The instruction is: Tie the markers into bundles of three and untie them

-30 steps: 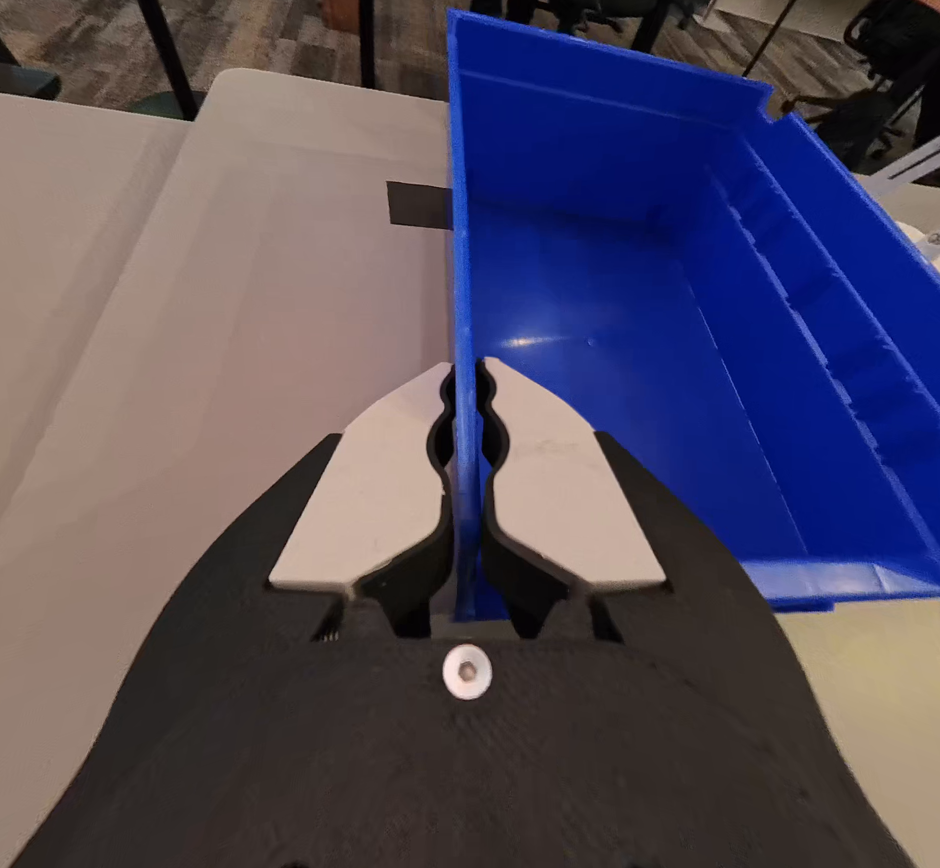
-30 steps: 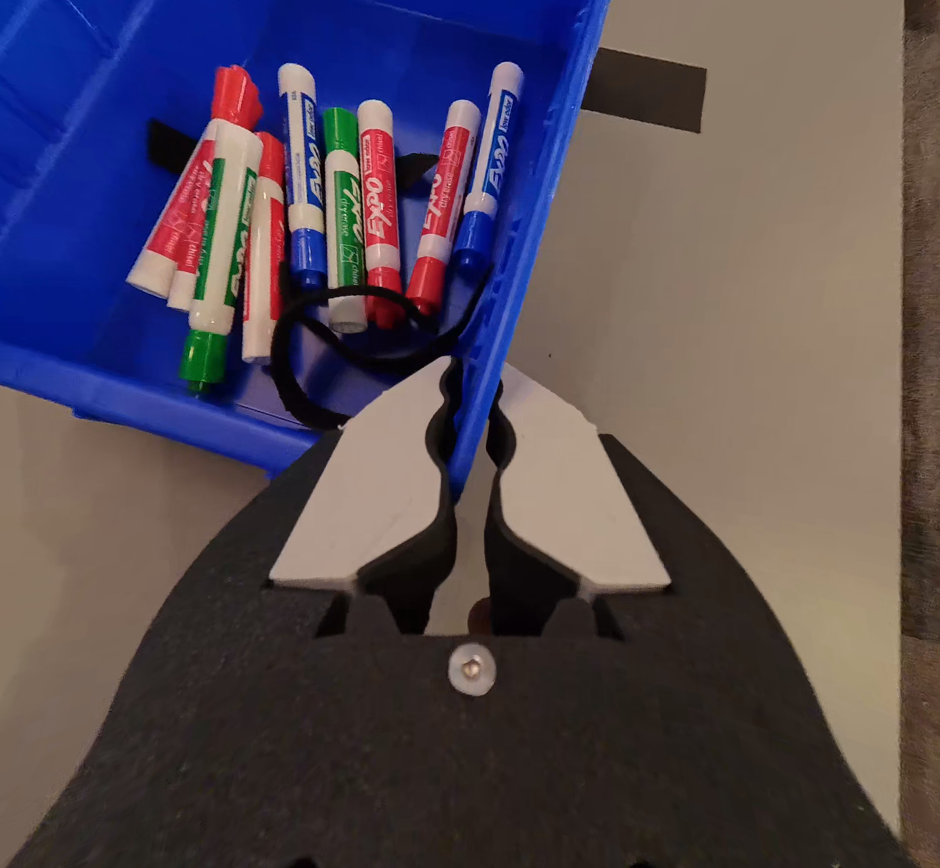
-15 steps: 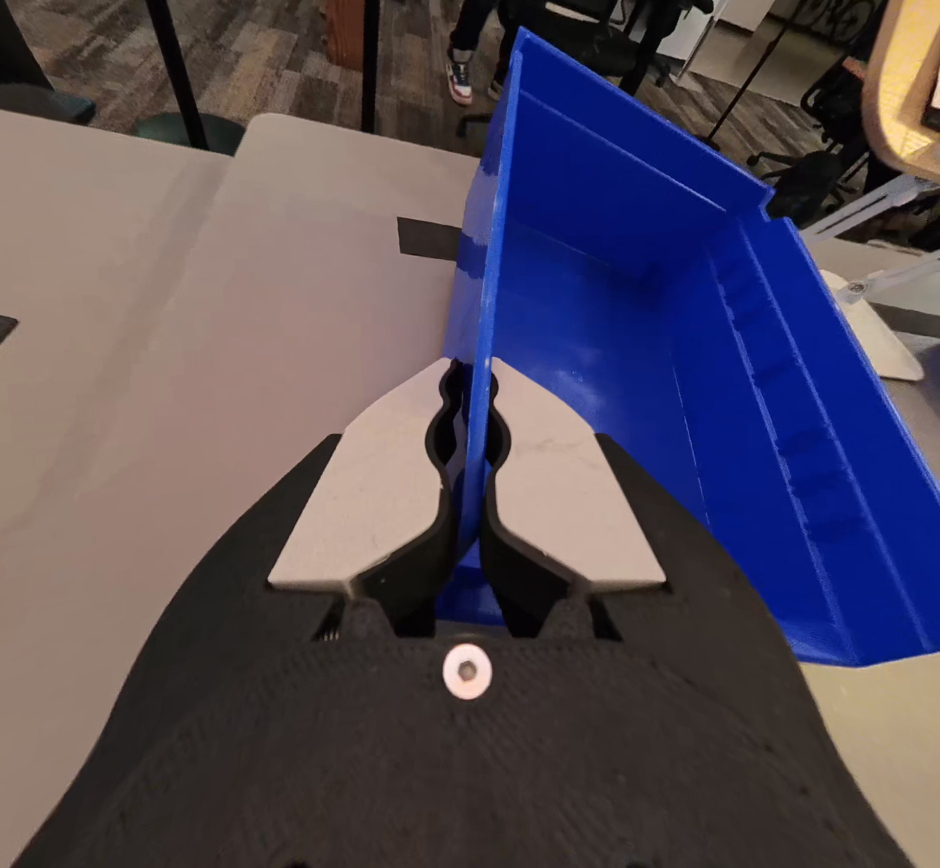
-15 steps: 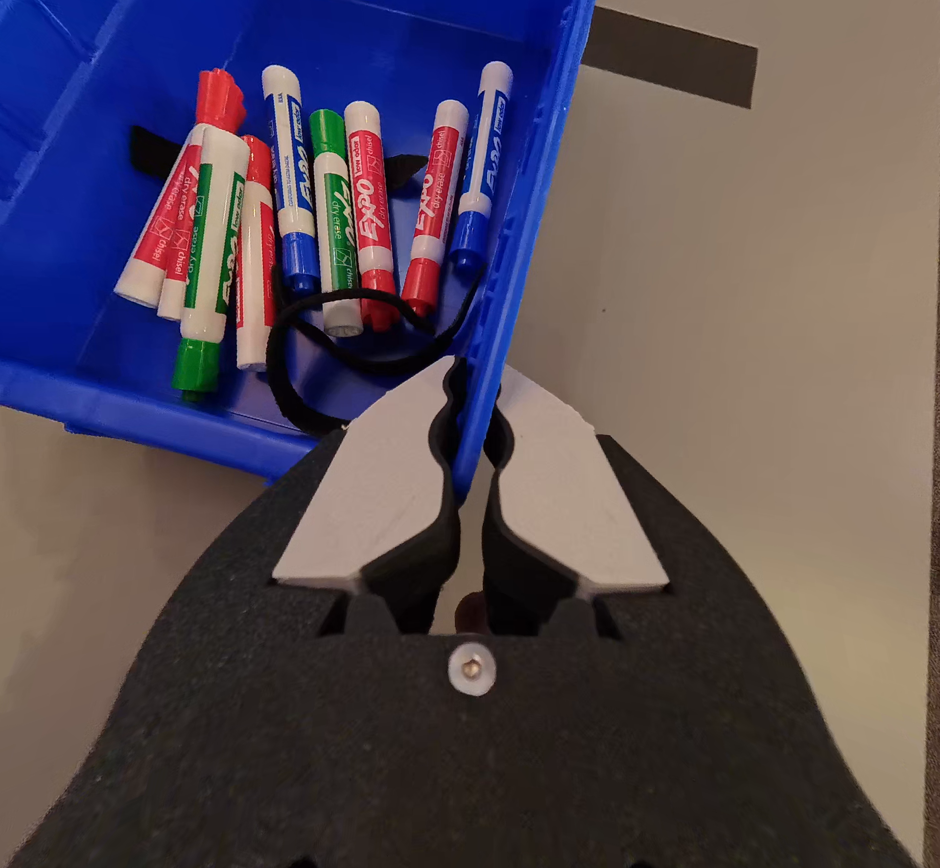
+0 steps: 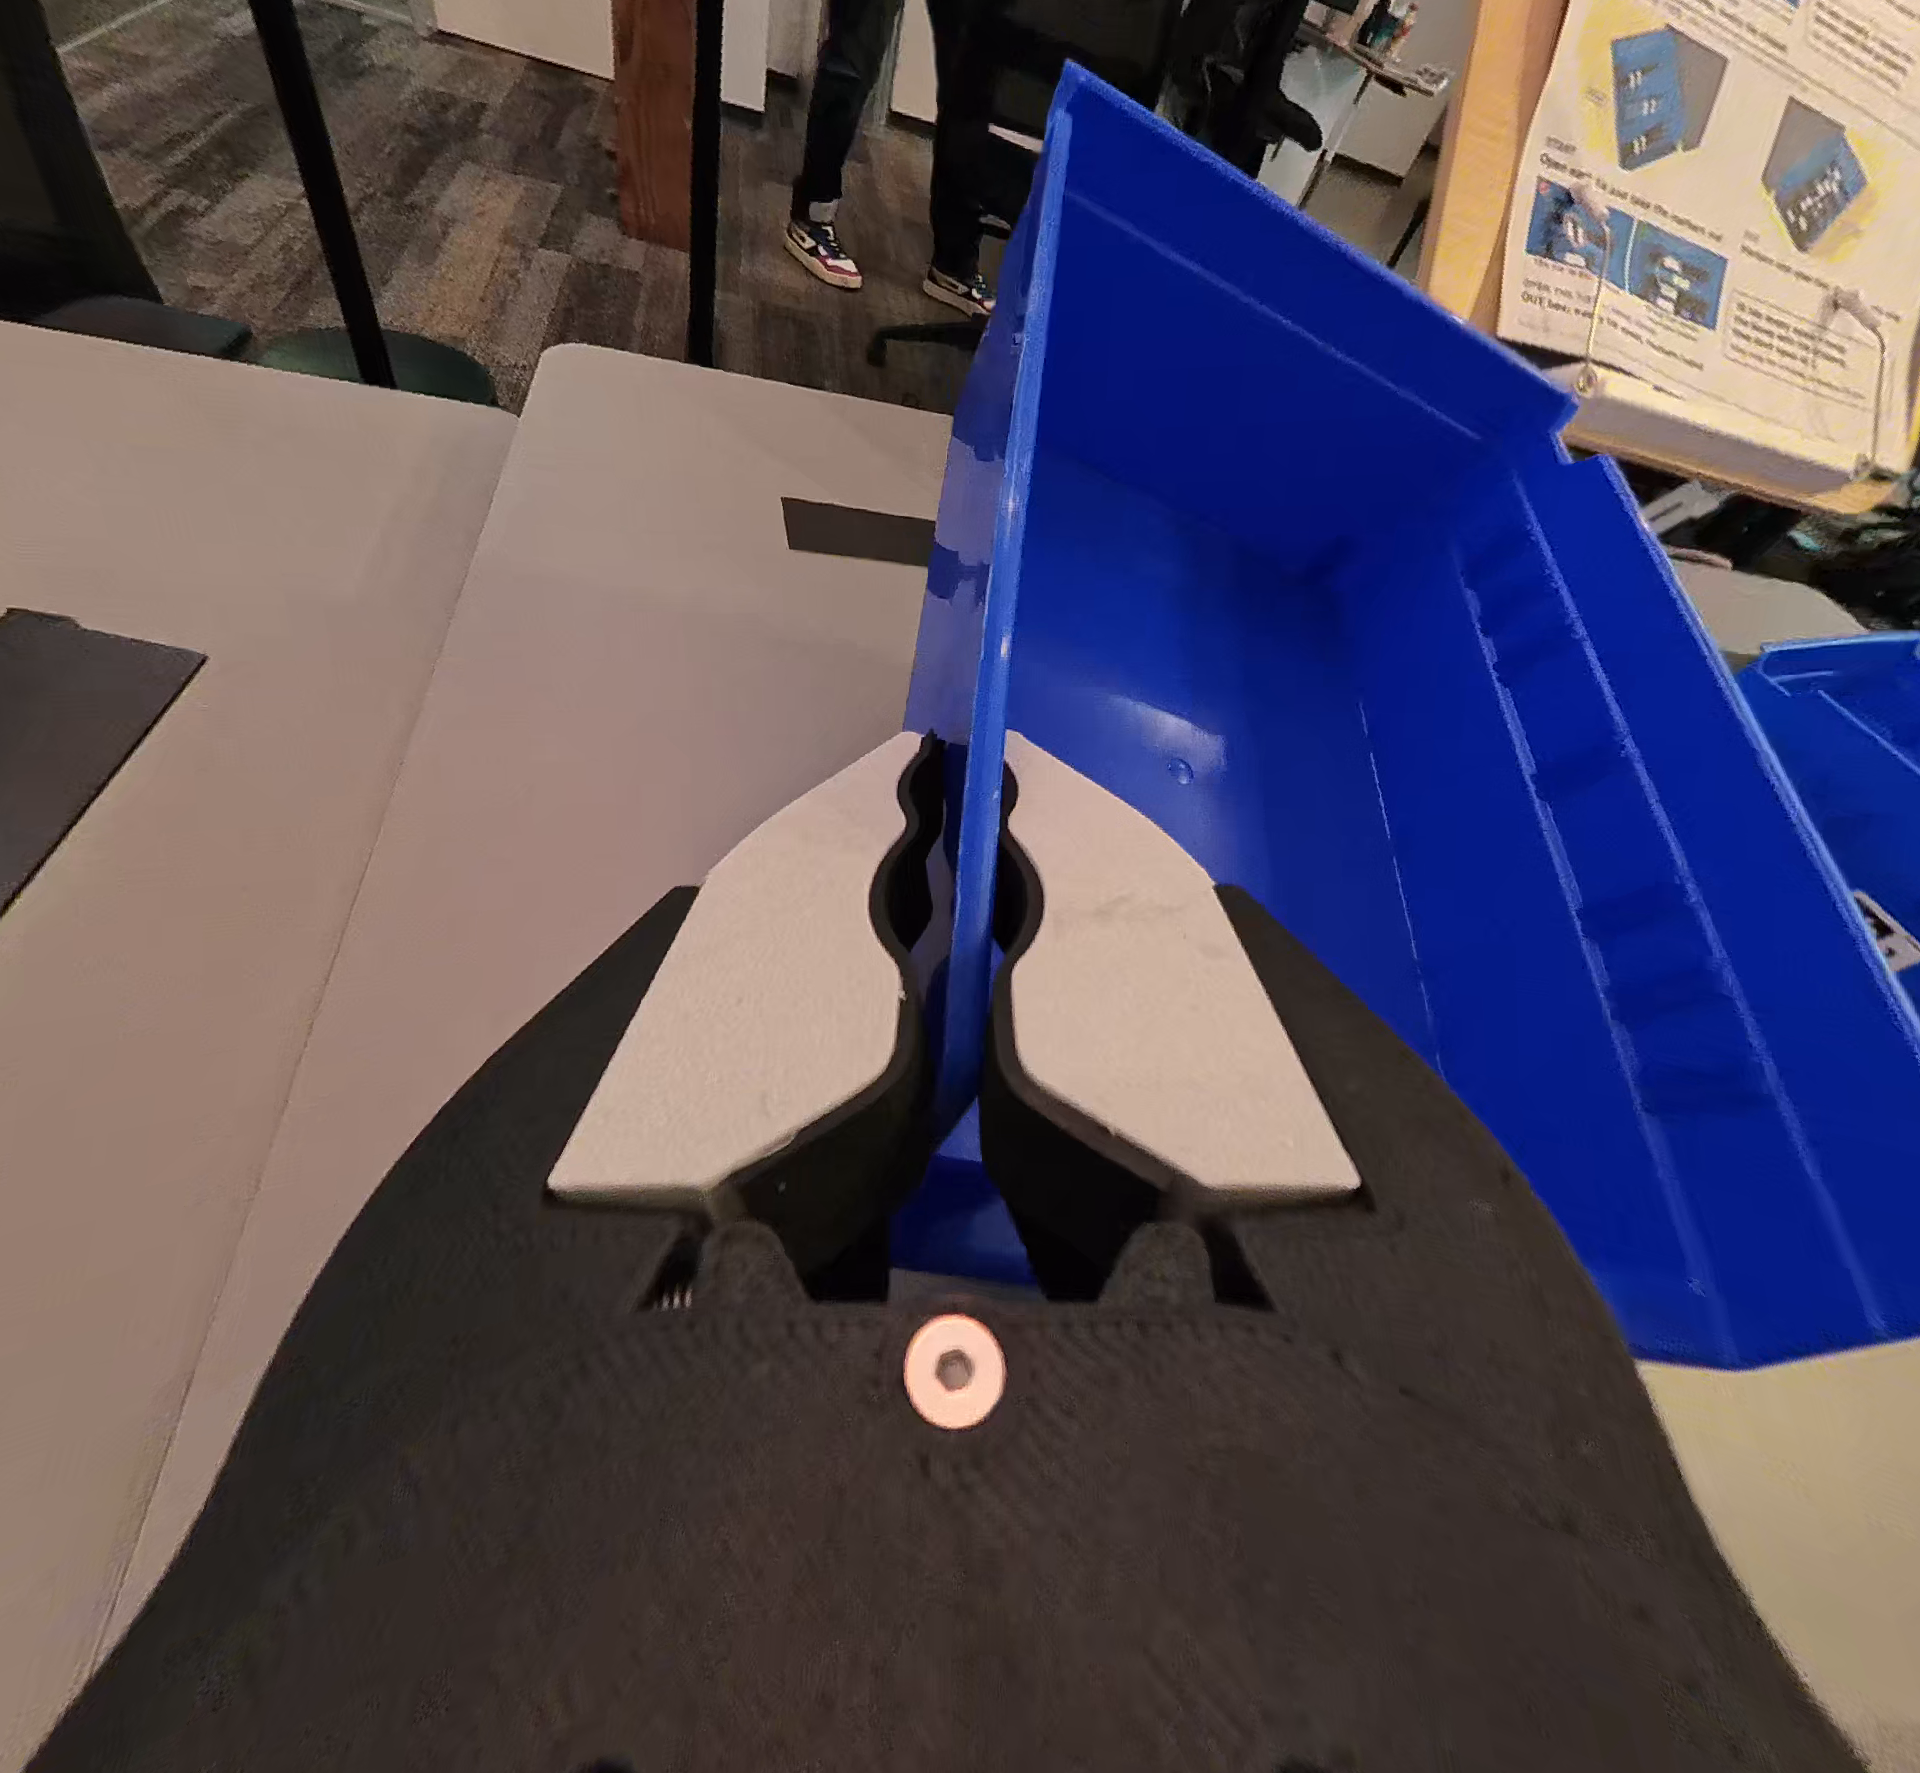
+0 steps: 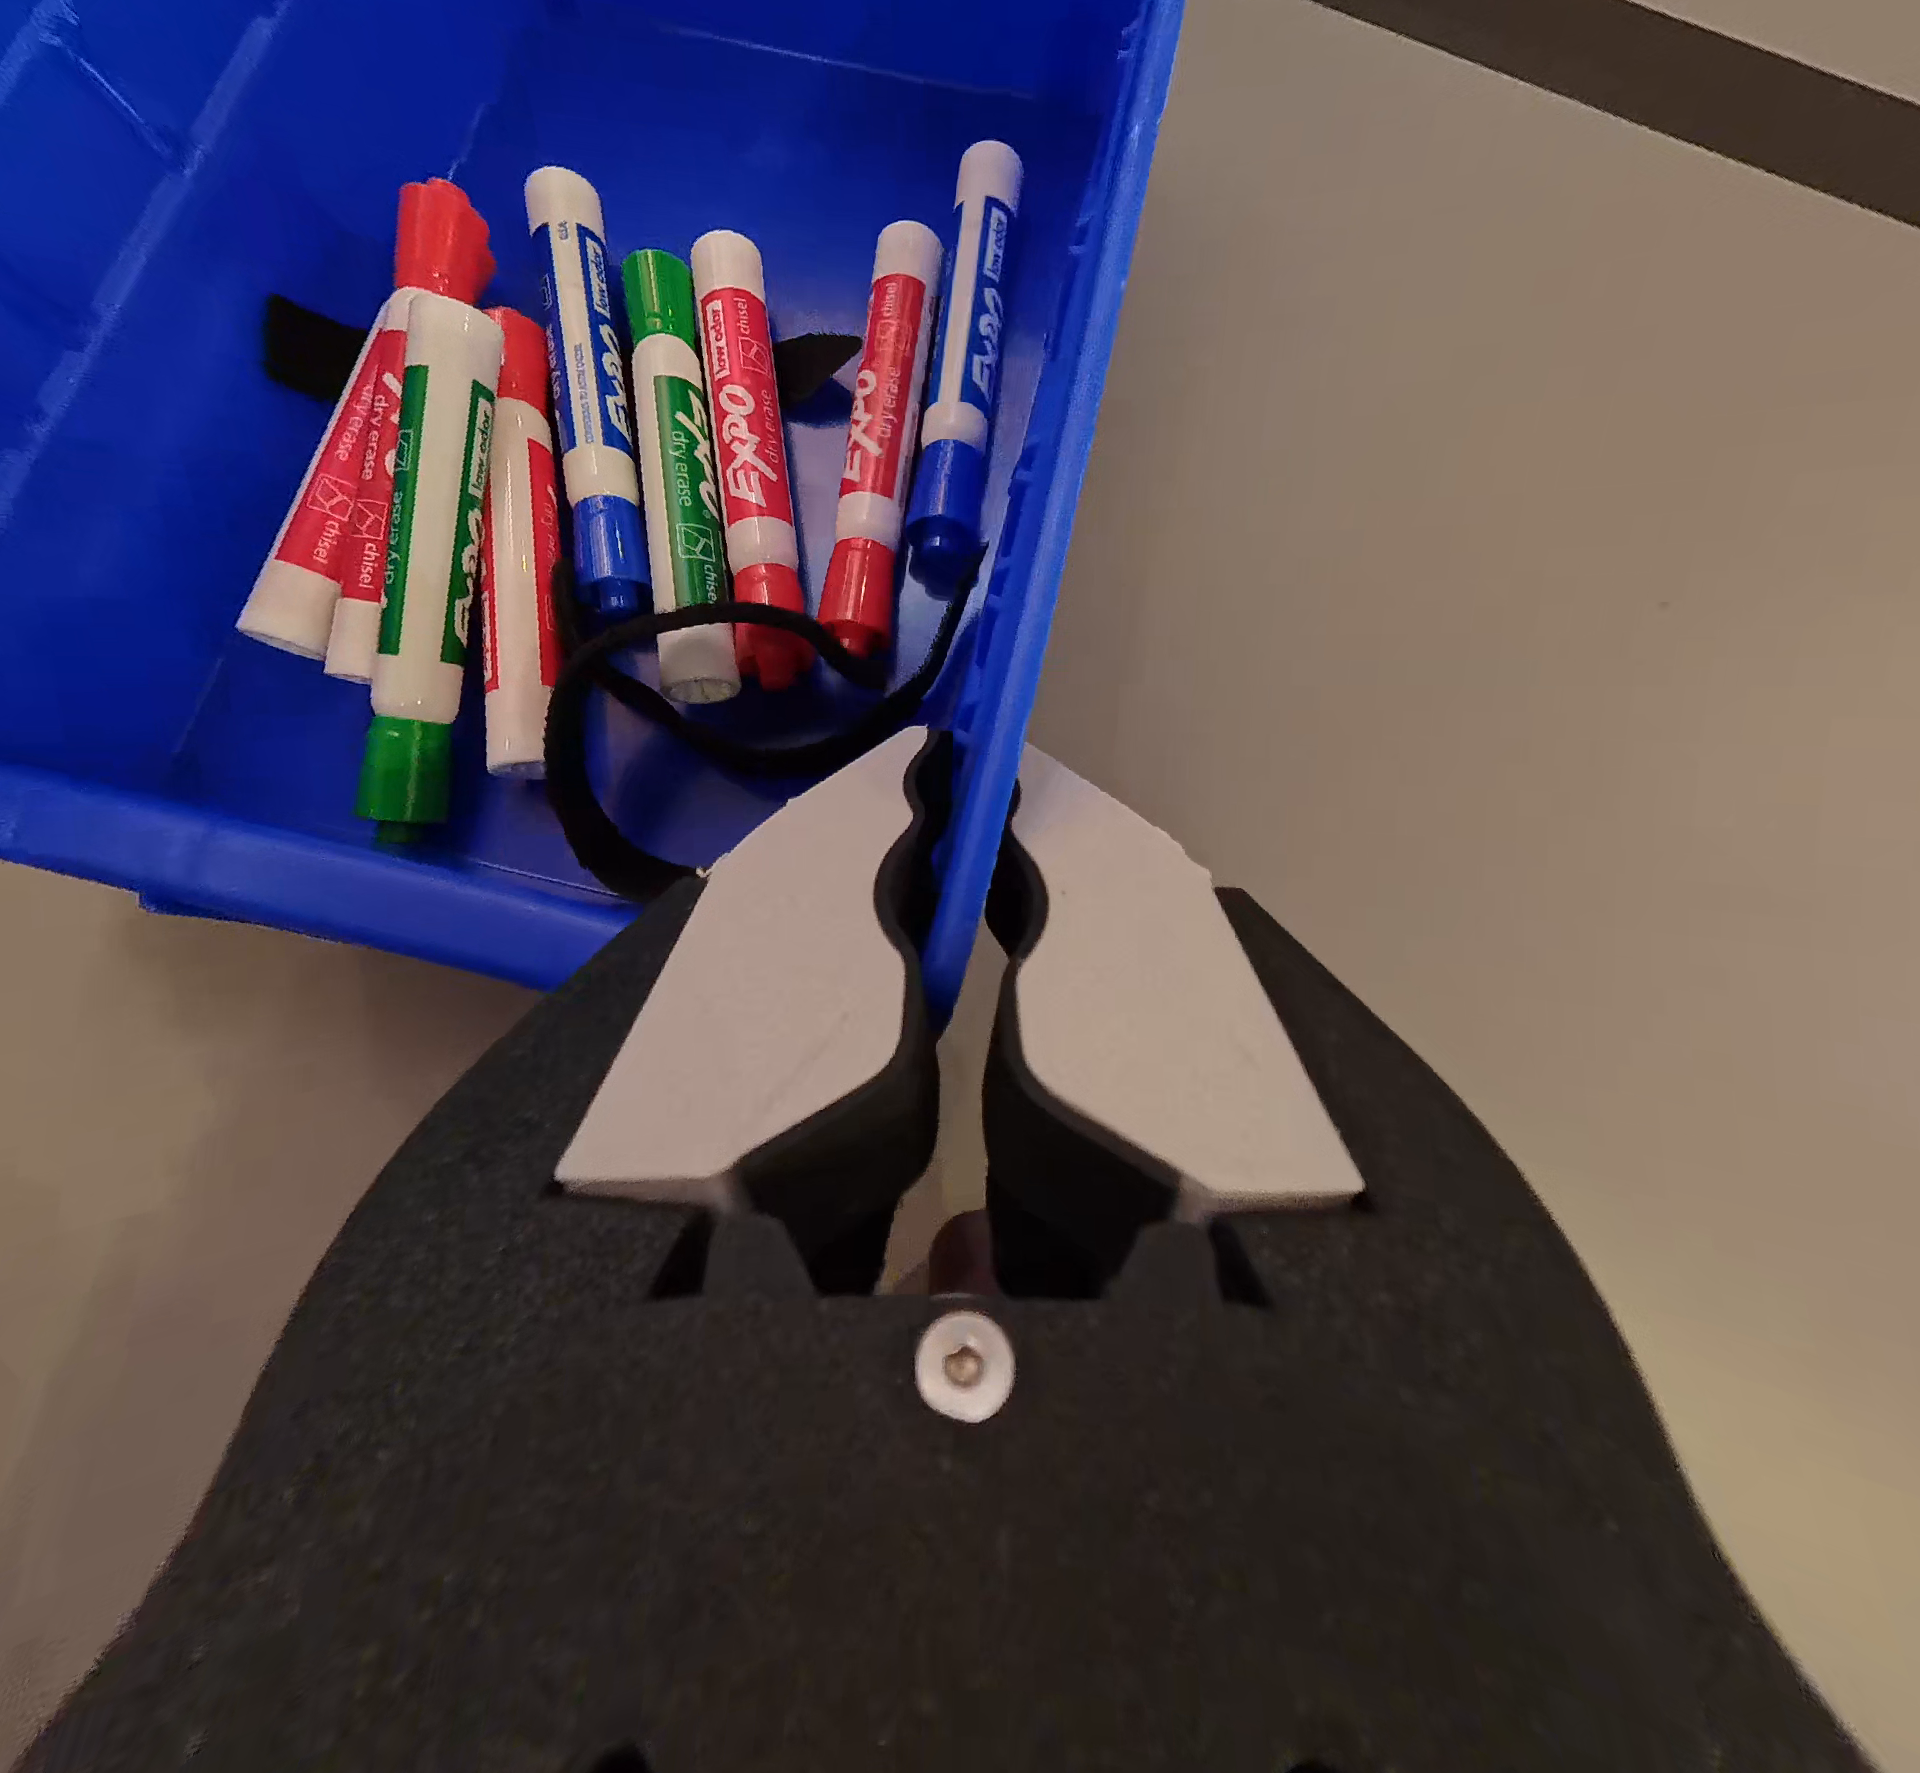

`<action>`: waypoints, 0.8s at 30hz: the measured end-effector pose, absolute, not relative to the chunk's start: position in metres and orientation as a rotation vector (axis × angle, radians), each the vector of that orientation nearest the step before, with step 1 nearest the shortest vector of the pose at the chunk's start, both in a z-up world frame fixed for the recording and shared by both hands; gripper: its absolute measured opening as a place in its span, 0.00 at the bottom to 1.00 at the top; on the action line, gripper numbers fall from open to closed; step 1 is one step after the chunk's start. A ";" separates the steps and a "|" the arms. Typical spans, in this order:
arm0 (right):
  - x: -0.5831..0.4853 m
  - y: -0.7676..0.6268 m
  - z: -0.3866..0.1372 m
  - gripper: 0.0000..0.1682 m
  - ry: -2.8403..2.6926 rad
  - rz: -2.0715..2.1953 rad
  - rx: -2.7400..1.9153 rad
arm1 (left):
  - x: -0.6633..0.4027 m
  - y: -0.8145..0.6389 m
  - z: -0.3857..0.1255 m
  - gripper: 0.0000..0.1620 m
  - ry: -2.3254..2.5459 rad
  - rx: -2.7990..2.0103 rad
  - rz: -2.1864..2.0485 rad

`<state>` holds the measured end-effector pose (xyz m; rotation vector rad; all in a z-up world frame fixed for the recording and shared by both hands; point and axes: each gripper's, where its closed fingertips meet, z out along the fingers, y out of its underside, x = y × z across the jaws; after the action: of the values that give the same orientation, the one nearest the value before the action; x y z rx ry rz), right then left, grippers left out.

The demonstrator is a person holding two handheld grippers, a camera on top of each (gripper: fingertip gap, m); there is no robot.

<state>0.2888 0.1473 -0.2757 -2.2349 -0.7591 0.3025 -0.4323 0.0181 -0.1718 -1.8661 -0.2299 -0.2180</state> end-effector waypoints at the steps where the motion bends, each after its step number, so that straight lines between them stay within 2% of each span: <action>1: 0.282 0.144 -0.276 0.02 -0.773 0.311 -2.228 | -0.431 0.011 -0.172 0.04 -0.229 -1.871 -0.214; 16: 0.176 0.144 -0.277 0.02 -0.945 0.470 -2.136 | -0.384 -0.062 -0.211 0.04 -0.247 -1.962 -0.345; 24: 0.129 0.162 -0.277 0.02 -1.040 0.523 -2.104 | -0.349 -0.121 -0.216 0.04 -0.040 -2.091 -0.429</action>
<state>0.1287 0.1622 -0.2774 -2.1038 -1.0401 0.5228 -0.3485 -0.1210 -0.2162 -2.0905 -0.0397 -0.4285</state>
